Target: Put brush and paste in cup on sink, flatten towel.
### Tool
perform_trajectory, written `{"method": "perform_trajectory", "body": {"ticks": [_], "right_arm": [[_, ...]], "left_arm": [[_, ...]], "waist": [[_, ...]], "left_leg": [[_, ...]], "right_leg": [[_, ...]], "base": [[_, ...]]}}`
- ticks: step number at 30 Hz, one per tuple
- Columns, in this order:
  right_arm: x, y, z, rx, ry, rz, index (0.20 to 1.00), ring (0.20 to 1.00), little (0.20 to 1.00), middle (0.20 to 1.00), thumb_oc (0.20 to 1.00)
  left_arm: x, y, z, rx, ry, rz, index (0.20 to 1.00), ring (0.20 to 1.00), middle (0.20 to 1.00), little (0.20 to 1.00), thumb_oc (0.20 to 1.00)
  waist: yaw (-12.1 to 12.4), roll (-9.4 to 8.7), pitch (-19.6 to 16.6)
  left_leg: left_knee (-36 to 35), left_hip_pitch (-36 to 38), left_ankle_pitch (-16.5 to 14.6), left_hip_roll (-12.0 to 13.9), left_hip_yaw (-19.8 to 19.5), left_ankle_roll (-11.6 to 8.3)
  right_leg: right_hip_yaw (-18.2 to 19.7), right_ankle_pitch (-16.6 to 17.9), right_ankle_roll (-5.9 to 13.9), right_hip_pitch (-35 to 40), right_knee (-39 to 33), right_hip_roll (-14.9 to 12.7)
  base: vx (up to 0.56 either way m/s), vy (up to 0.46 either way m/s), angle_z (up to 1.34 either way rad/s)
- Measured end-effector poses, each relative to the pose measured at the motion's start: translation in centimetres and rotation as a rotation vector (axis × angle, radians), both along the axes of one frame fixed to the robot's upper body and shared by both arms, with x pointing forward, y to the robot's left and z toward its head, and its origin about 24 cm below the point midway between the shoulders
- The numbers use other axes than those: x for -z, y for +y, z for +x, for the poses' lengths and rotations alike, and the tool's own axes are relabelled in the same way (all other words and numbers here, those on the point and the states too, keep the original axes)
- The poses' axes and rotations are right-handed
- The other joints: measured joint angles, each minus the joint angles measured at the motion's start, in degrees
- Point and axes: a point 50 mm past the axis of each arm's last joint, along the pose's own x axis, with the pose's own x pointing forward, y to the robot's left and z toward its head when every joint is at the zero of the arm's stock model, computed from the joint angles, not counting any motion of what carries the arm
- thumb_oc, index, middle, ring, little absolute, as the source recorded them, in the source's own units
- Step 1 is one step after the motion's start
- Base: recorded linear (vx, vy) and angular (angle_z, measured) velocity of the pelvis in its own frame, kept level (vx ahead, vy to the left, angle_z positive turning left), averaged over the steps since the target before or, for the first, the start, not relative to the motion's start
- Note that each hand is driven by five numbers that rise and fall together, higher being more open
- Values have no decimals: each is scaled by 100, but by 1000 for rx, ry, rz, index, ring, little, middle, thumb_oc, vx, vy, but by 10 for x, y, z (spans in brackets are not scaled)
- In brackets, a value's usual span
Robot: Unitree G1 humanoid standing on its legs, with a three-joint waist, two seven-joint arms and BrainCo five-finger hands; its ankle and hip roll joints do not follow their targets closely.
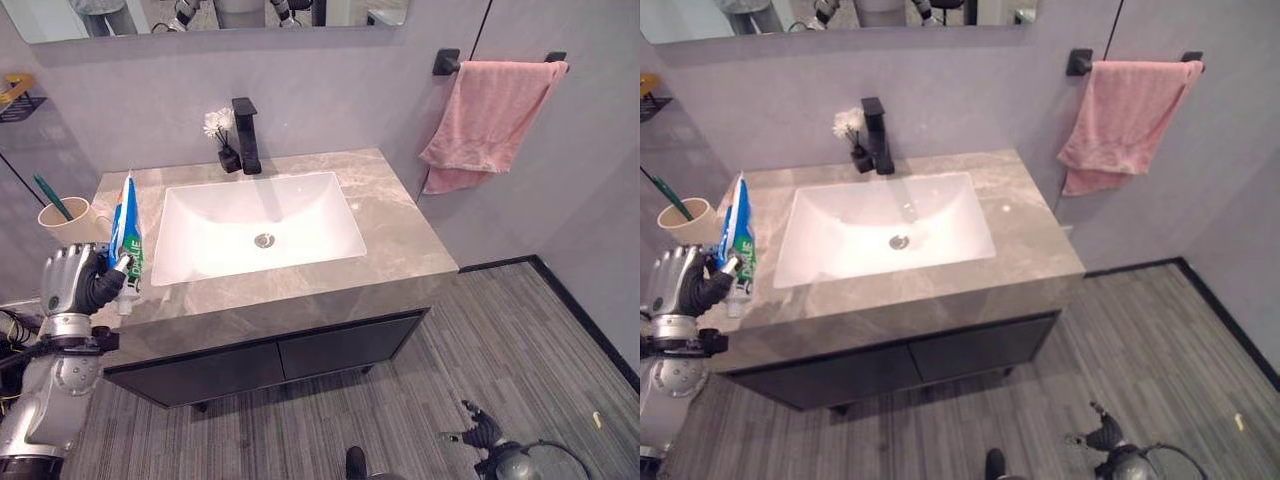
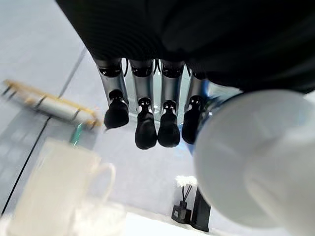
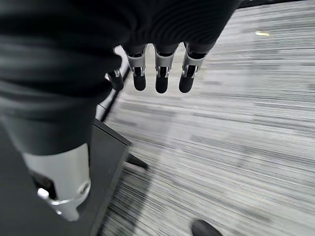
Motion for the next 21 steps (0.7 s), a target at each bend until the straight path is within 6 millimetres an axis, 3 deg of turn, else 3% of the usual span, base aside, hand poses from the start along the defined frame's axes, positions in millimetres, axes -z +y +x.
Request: {"method": "perform_trajectory", "body": {"ticks": [5, 9, 14, 19, 21], "right_arm": [[-40, 8, 37, 22, -262, 103, 1000, 1000, 1000, 1000, 1000], [-63, 12, 53, 26, -389, 175, 1000, 1000, 1000, 1000, 1000], [-121, 26, 80, -88, -641, 278, 1000, 1000, 1000, 1000, 1000], [-173, 41, 103, -204, -853, 372, 1000, 1000, 1000, 1000, 1000], [-189, 61, 121, -236, -903, 526, 1000, 1000, 1000, 1000, 1000]], "left_arm": [[-36, 4, 6, -14, -97, 184, 200, 200, 200, 200, 200], [-54, 1, 12, -2, -147, 264, 200, 200, 200, 200, 200], [-86, -3, 17, 5, -213, 410, 200, 200, 200, 200, 200], [-105, -7, 24, 29, -236, 504, 200, 200, 200, 200, 200], [-110, -9, 31, 38, -224, 541, 200, 200, 200, 200, 200]], "waist": [[-79, -9, -11], [-108, 5, -32], [-137, 31, -44], [-126, 89, -83], [-134, 107, -95]], "left_leg": [[4, 9, 7, -1, 11, -6], [5, 14, 7, -4, 21, -6], [16, 60, 8, -4, 67, -6], [0, 124, -2, -4, 109, -10], [-1, 106, -8, -2, 125, -12]], "right_leg": [[5, 7, -4, 6, 30, 1], [15, 10, -9, 5, 43, 3], [62, 34, -38, 26, 44, 13], [115, 25, -28, 74, 44, 16], [130, 39, -35, 65, 44, 22]], "base": [[0, 0, 0], [0, 0, -1], [-1, 3, -5], [-6, 0, -5], [-2, -2, -4]]}}
